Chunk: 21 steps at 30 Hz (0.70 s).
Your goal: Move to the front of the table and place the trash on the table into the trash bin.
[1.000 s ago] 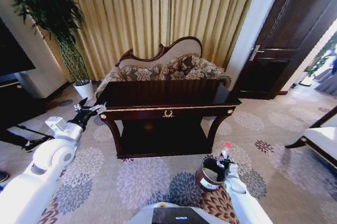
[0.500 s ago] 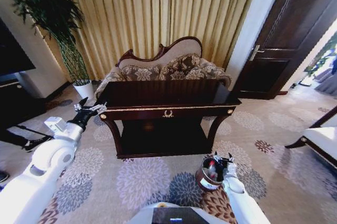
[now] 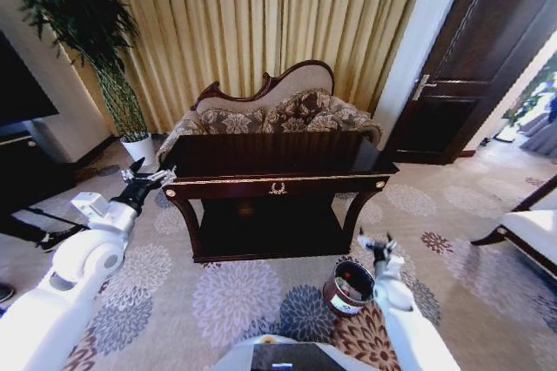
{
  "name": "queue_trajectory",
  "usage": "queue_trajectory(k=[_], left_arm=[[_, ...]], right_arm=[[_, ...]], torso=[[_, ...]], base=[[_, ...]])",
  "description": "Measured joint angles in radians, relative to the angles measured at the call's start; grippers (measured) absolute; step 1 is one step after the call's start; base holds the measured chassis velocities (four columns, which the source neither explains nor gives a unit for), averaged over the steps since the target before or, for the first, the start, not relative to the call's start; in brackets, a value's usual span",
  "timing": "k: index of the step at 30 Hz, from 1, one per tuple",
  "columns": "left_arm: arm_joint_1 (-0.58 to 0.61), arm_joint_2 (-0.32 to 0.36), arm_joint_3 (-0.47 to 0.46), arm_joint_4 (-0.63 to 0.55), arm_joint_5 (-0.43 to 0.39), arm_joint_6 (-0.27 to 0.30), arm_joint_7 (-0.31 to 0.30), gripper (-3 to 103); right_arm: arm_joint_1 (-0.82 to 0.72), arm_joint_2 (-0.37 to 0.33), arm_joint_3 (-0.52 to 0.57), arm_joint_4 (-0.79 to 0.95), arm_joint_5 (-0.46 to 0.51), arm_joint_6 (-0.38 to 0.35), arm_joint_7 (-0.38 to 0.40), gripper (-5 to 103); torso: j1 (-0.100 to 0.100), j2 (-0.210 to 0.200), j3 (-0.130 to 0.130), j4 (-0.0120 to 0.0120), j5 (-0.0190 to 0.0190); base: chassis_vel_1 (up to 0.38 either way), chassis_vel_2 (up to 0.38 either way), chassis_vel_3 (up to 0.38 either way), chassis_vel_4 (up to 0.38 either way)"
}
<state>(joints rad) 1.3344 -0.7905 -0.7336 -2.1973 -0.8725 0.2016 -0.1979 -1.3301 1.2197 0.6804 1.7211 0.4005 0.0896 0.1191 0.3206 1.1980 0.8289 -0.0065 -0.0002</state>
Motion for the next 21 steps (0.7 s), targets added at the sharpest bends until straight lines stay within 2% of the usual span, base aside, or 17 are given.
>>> queue_trajectory(k=[2, 5, 7, 11, 13, 14, 17, 21], left_arm=[[0.001, -0.008, 0.004, -0.002, 0.008, 0.0, -0.001, 100], [0.006, -0.012, 0.003, -0.007, 0.012, 0.0, -0.001, 100], [0.018, -0.014, -0.005, -0.023, 0.013, 0.0, -0.002, 100], [0.03, -0.016, -0.015, -0.039, 0.01, 0.001, -0.002, 100], [0.041, -0.016, -0.03, -0.058, 0.008, 0.007, -0.002, 100], [0.041, -0.016, -0.03, -0.058, 0.008, 0.007, -0.002, 100], [0.042, -0.015, -0.039, -0.078, 0.007, 0.031, -0.005, 100], [0.038, -0.015, -0.038, -0.083, 0.009, 0.051, -0.01, 100]], right_arm=[[-0.017, -0.018, -0.013, 0.133, 0.038, -0.052, 0.0, 100], [-0.029, -0.035, -0.027, 0.219, 0.059, -0.087, 0.0, 100], [-0.054, -0.074, -0.059, 0.358, 0.101, -0.153, 0.0, 100], [-0.07, -0.115, -0.084, 0.447, 0.141, -0.205, 0.0, 100], [-0.083, -0.182, -0.089, 0.573, 0.202, -0.278, 0.0, 100], [-0.083, -0.182, -0.089, 0.573, 0.202, -0.278, 0.0, 100], [-0.056, -0.264, -0.07, 0.69, 0.318, -0.358, 0.0, 100], [-0.03, -0.29, -0.062, 0.698, 0.358, -0.378, 0.0, 100]], torso=[[0.0, 0.0, 0.0, -0.0002, 0.0], [0.0, 0.0, 0.0, 0.0, -0.0002], [0.0, 0.0, 0.0, 0.0, 0.0], [0.0, 0.0, 0.0, 0.0, 0.0003], [0.0, 0.0, 0.0, -0.0001, 0.0002], [0.0, 0.0, 0.0, -0.0001, 0.0002], [0.0, 0.0, 0.0, -0.0001, 0.0], [0.0, 0.0, 0.0, 0.0002, 0.0002]], base=[[0.0, 0.0, 0.0, 0.0], [0.0, 0.0, 0.0, 0.0], [0.0, 0.0, 0.0, 0.0], [0.0, 0.0, 0.0, 0.0], [0.0, 0.0, 0.0, 0.0], [0.0, 0.0, 0.0, 0.0], [0.0, 0.0, 0.0, 0.0], [0.0, 0.0, 0.0, 0.0]])
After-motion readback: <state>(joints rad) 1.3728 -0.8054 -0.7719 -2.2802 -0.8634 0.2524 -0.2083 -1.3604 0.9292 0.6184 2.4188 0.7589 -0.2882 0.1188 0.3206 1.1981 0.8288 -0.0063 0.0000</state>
